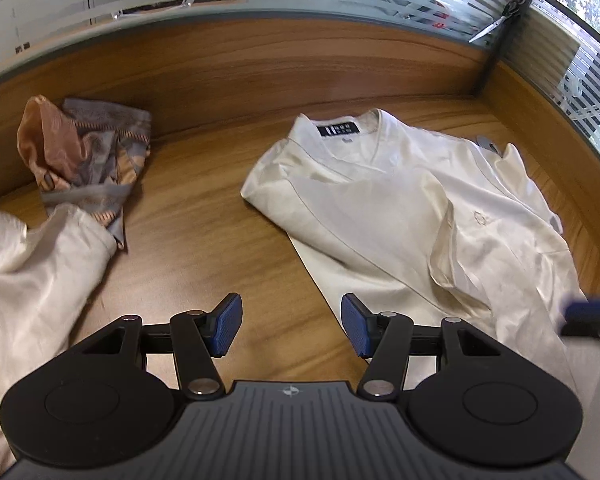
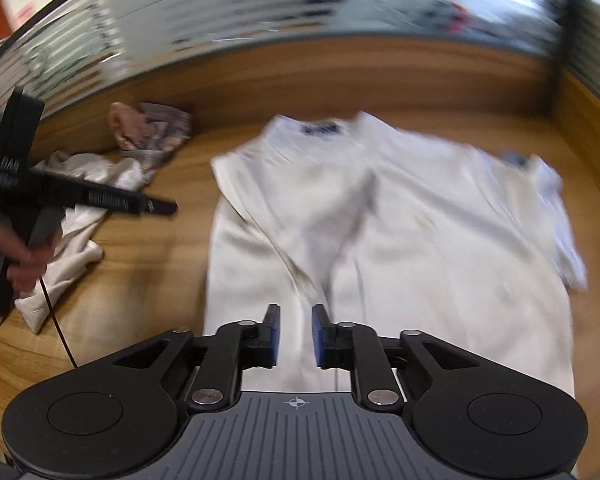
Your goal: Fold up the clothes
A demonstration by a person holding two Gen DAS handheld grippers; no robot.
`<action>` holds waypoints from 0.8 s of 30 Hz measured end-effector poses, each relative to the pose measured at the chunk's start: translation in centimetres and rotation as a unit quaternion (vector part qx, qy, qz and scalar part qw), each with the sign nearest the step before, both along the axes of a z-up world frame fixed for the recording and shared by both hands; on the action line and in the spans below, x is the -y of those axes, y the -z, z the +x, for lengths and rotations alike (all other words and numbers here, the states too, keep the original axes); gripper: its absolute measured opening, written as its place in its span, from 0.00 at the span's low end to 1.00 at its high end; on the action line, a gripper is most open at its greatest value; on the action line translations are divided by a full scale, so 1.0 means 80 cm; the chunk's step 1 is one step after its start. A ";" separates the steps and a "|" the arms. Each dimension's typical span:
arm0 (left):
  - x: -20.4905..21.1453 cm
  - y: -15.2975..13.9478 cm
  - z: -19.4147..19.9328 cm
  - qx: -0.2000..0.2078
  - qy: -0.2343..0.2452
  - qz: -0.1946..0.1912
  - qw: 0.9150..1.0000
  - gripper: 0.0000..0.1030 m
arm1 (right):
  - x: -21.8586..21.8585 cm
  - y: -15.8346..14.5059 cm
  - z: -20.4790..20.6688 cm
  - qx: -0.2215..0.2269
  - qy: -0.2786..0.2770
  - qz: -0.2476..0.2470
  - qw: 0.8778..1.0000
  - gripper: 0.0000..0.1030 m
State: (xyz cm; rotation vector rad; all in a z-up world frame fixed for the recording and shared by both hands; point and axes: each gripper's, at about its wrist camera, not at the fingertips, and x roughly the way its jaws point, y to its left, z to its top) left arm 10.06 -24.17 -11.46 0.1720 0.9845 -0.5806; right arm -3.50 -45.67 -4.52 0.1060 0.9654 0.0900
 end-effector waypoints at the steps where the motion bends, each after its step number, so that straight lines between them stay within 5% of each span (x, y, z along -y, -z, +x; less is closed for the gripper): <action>1: 0.000 0.001 -0.004 0.000 -0.002 0.000 1.000 0.57 | -0.002 -0.001 0.016 0.003 -0.021 -0.003 1.000 0.19; 7: 0.001 0.003 -0.032 -0.002 -0.035 0.009 0.999 0.53 | -0.014 0.002 0.104 0.011 -0.144 -0.016 0.989 0.19; 17: 0.001 0.005 -0.014 -0.016 -0.121 0.013 0.992 0.42 | -0.040 0.038 0.222 0.007 -0.313 -0.048 0.948 0.19; 24: 0.026 0.008 -0.006 -0.017 -0.082 -0.010 0.996 0.39 | -0.063 0.057 0.283 -0.001 -0.393 -0.038 0.919 0.20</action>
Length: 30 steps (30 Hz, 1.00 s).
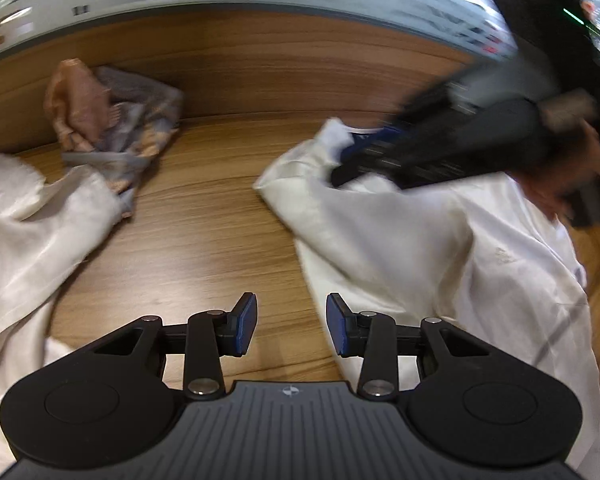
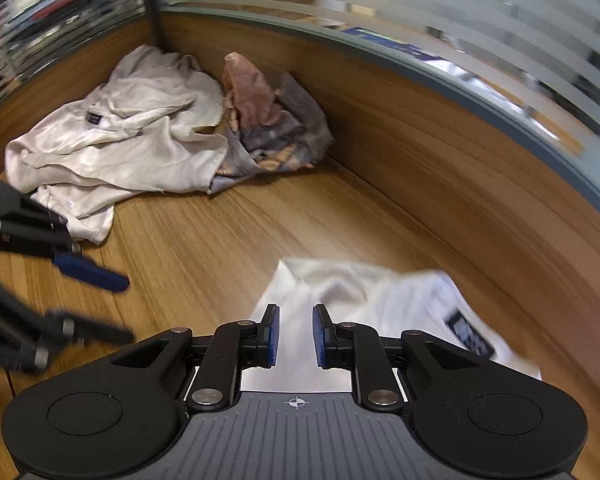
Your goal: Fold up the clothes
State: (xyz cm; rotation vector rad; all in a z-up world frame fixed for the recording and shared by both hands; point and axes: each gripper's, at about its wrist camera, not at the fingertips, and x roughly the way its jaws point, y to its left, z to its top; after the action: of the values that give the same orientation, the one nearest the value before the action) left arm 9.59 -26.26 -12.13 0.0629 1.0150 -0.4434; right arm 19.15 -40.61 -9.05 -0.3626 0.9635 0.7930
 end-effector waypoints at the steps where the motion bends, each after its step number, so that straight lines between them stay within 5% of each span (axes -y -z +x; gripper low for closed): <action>1: 0.006 0.002 -0.001 0.001 0.011 -0.003 1.000 0.35 | -0.004 0.003 0.007 -0.004 -0.008 0.000 1.000 0.21; 8: 0.051 0.043 0.004 -0.020 0.070 -0.013 0.997 0.17 | -0.031 0.027 0.036 -0.033 -0.057 -0.017 0.998 0.26; 13: 0.059 0.059 0.008 -0.031 0.076 -0.010 0.997 0.16 | -0.029 0.028 0.037 -0.041 -0.055 -0.024 0.997 0.06; 21: 0.061 0.062 0.007 -0.031 0.066 -0.012 0.997 0.16 | 0.008 0.013 0.033 -0.022 0.020 -0.028 0.999 0.05; 30: 0.059 0.060 0.011 -0.038 0.048 -0.019 0.998 0.18 | 0.037 0.046 0.033 -0.026 0.092 -0.068 0.993 0.08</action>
State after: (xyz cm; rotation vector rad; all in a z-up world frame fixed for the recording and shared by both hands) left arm 10.49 -31.00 -16.93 0.0612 1.0800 -0.5559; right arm 21.78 -43.59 -12.73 -0.3655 1.0861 0.5725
